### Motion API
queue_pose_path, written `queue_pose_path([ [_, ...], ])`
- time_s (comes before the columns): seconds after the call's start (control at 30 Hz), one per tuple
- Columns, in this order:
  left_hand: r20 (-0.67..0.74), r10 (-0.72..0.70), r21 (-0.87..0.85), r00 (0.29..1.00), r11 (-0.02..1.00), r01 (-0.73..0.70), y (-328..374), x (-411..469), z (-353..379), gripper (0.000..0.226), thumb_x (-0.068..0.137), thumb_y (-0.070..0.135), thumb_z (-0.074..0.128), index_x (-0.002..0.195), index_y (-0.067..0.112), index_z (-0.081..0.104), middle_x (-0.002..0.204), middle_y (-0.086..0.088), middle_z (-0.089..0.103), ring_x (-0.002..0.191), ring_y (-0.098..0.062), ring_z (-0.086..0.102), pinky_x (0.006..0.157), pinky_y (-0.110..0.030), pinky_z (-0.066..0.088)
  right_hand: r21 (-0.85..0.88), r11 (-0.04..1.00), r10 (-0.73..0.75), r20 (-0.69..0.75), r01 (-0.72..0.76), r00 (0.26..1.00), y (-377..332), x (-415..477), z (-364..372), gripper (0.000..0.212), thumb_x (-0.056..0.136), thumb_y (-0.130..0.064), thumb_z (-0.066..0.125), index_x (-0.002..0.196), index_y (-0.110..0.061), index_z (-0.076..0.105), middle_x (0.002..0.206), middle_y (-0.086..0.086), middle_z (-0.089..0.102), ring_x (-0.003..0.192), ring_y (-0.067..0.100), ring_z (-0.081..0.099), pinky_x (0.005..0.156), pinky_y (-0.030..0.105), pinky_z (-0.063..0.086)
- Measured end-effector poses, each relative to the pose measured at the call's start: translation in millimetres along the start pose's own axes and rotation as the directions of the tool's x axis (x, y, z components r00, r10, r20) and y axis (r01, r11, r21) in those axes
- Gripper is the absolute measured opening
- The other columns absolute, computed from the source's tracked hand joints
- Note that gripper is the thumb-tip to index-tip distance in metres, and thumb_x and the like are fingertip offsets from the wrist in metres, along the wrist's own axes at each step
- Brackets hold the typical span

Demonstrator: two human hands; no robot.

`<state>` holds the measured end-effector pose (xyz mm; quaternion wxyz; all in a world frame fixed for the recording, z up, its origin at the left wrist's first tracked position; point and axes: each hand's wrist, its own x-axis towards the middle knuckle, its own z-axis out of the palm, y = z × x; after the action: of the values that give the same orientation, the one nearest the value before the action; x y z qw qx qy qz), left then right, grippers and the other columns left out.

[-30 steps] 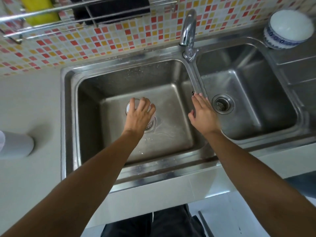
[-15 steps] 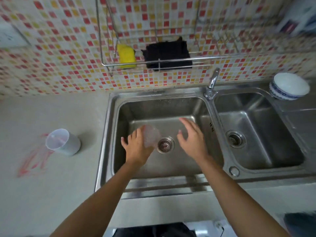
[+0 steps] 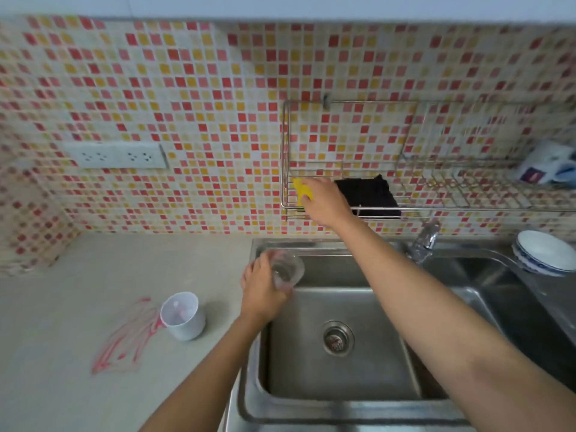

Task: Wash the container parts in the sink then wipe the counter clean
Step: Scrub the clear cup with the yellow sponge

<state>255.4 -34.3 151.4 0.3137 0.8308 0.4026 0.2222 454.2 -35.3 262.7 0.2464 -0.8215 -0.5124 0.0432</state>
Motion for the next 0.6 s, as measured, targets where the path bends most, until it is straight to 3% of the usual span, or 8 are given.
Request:
queue_pose_path([
  [0.13,0.015,0.032,-0.097,0.999,0.995,-0.03,-13,9,-14,0.081,0.064,0.03,0.083,0.13,0.029,0.037,0.129,0.009,0.049,0.121,-0.018,0.035,0.099,-0.04,0.045,-0.013,0.994,0.109,0.236,-0.109,0.966,-10,28,-5,0.05,0.092,-0.04,0.057,0.132,-0.011,0.05,0.137,0.009,0.049,0.121,0.027,0.048,0.097,0.037,0.042],
  [0.3,0.053,0.09,-0.084,0.995,0.993,-0.085,-22,11,-22,0.076,0.065,0.033,0.08,0.128,0.031,0.037,0.128,0.009,0.049,0.119,-0.019,0.042,0.097,-0.042,0.048,-0.041,0.97,0.243,0.093,-0.24,0.966,-9,44,7,0.045,0.089,-0.023,0.065,0.126,-0.005,0.047,0.099,0.006,0.052,0.087,0.023,0.052,0.067,0.031,0.04],
  [0.37,0.06,0.126,-0.078,0.99,0.99,-0.121,-24,12,-23,0.075,0.065,0.034,0.079,0.127,0.032,0.036,0.126,0.007,0.051,0.116,-0.018,0.048,0.095,-0.041,0.05,0.044,0.959,0.28,0.01,-0.281,0.96,-6,45,11,0.038,0.09,-0.019,0.063,0.121,-0.008,0.044,0.098,0.004,0.05,0.084,0.022,0.051,0.061,0.028,0.039],
  [0.43,0.066,0.159,-0.079,0.985,0.985,-0.153,-23,11,-25,0.075,0.067,0.031,0.079,0.128,0.03,0.036,0.126,0.006,0.051,0.113,-0.015,0.05,0.094,-0.039,0.051,0.217,0.953,0.241,-0.114,-0.213,0.964,-7,34,4,0.031,0.092,-0.017,0.059,0.118,-0.016,0.042,0.103,0.001,0.051,0.085,0.021,0.054,0.057,0.026,0.037],
  [0.5,0.068,0.172,-0.097,0.983,0.981,-0.165,-22,10,-25,0.074,0.067,0.028,0.079,0.128,0.029,0.036,0.125,0.006,0.05,0.112,-0.013,0.051,0.093,-0.037,0.052,0.325,0.944,0.15,-0.279,-0.053,0.949,-12,15,-8,0.034,0.093,-0.015,0.057,0.125,-0.019,0.046,0.109,0.001,0.057,0.088,0.02,0.059,0.064,0.028,0.046],
  [0.6,0.101,0.189,-0.126,0.977,0.976,-0.176,-18,11,-24,0.075,0.066,0.027,0.081,0.128,0.027,0.038,0.125,0.007,0.048,0.113,-0.012,0.051,0.095,-0.037,0.052,0.306,0.941,-0.002,-0.421,0.144,0.907,-15,-31,-19,0.035,0.092,-0.013,0.057,0.126,-0.02,0.053,0.118,-0.001,0.058,0.099,0.015,0.058,0.08,0.024,0.047],
])
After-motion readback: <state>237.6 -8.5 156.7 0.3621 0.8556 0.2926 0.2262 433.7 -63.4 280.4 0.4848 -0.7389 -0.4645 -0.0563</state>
